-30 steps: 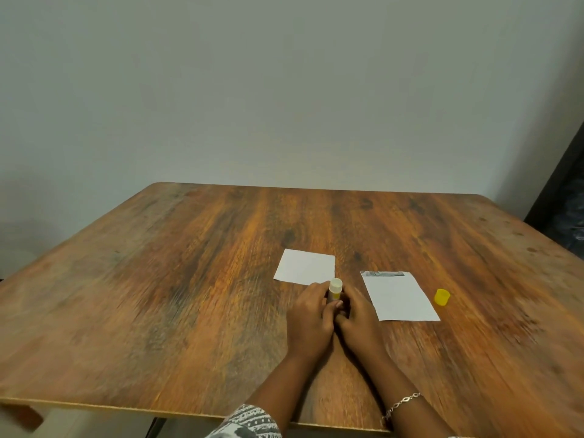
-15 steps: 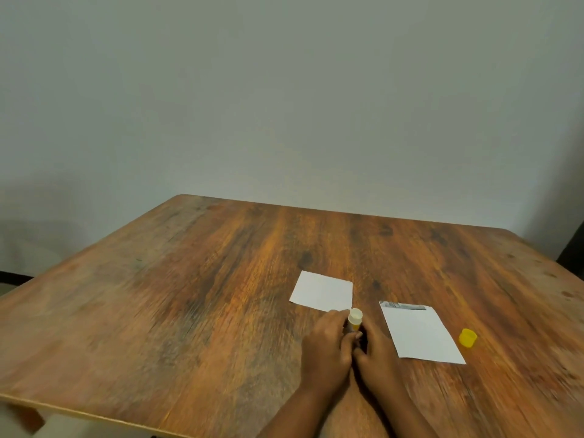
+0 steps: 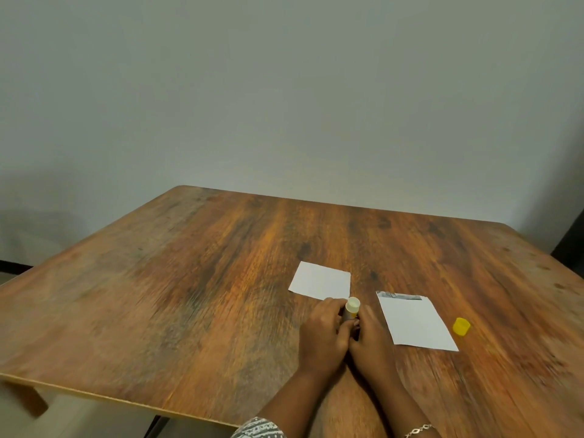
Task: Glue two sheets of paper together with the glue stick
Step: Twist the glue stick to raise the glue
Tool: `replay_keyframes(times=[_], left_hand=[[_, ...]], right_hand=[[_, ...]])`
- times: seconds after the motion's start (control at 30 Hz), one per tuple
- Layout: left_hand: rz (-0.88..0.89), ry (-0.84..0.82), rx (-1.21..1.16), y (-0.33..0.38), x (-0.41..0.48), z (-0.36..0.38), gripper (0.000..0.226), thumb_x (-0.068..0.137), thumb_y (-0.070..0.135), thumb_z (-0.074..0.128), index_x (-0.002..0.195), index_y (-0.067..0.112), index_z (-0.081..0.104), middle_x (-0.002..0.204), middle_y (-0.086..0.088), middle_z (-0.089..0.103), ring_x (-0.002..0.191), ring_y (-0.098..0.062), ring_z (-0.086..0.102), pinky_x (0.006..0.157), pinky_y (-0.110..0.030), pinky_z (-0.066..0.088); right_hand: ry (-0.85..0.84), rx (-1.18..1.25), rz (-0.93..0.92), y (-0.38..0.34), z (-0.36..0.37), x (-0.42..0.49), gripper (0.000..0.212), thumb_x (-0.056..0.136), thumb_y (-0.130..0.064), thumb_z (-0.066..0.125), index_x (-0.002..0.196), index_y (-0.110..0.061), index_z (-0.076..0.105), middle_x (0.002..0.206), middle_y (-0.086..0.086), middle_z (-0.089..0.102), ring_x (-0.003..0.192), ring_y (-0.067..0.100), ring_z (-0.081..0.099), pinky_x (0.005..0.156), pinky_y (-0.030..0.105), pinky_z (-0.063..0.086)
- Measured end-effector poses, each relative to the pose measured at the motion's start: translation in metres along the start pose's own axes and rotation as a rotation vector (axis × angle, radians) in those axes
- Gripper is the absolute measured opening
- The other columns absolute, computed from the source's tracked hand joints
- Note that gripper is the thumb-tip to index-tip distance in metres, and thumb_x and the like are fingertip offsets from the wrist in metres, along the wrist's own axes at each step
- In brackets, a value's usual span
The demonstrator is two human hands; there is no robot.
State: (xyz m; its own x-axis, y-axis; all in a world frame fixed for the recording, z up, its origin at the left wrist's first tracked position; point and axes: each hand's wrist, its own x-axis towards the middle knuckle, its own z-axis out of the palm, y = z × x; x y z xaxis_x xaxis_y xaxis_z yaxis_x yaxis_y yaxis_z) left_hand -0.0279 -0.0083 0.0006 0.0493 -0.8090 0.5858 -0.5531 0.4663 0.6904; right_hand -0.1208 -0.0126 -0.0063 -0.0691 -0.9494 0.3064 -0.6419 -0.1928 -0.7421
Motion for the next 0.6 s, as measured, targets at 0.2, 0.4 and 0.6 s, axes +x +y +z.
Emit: replay_keyframes(times=[0.2,0.4,0.6], left_hand=[[-0.002,-0.006,0.000,-0.0014,-0.0001,0.0012,0.017,0.083,0.019,0.062,0.099,0.015,0.065,0.093,0.001,0.069,0.080,-0.005,0.059,0.067,-0.001,0.033],[-0.011,0.005,0.028,-0.0008,0.0006,0.0004,0.018,0.083,0.022,0.059,0.099,0.015,0.065,0.092,0.001,0.069,0.079,-0.007,0.059,0.066,-0.003,0.031],[0.029,-0.003,0.032,0.0021,0.0012,-0.0016,0.020,0.081,0.021,0.060,0.099,0.014,0.066,0.090,0.000,0.070,0.079,-0.010,0.061,0.067,-0.002,0.029]], right_hand=[[-0.024,0.085,-0.031,-0.0041,-0.0071,-0.0026,0.023,0.086,-0.008,0.057,0.105,-0.021,0.061,0.092,-0.014,0.060,0.083,0.004,0.058,0.064,0.008,0.041],[-0.051,0.064,-0.030,-0.0056,-0.0073,-0.0017,0.025,0.087,-0.012,0.057,0.110,-0.021,0.059,0.096,-0.014,0.058,0.080,-0.002,0.055,0.065,0.007,0.040],[-0.046,0.109,-0.014,-0.0015,-0.0073,-0.0013,0.026,0.086,-0.006,0.058,0.109,-0.017,0.061,0.100,-0.005,0.064,0.084,0.001,0.057,0.068,0.008,0.044]])
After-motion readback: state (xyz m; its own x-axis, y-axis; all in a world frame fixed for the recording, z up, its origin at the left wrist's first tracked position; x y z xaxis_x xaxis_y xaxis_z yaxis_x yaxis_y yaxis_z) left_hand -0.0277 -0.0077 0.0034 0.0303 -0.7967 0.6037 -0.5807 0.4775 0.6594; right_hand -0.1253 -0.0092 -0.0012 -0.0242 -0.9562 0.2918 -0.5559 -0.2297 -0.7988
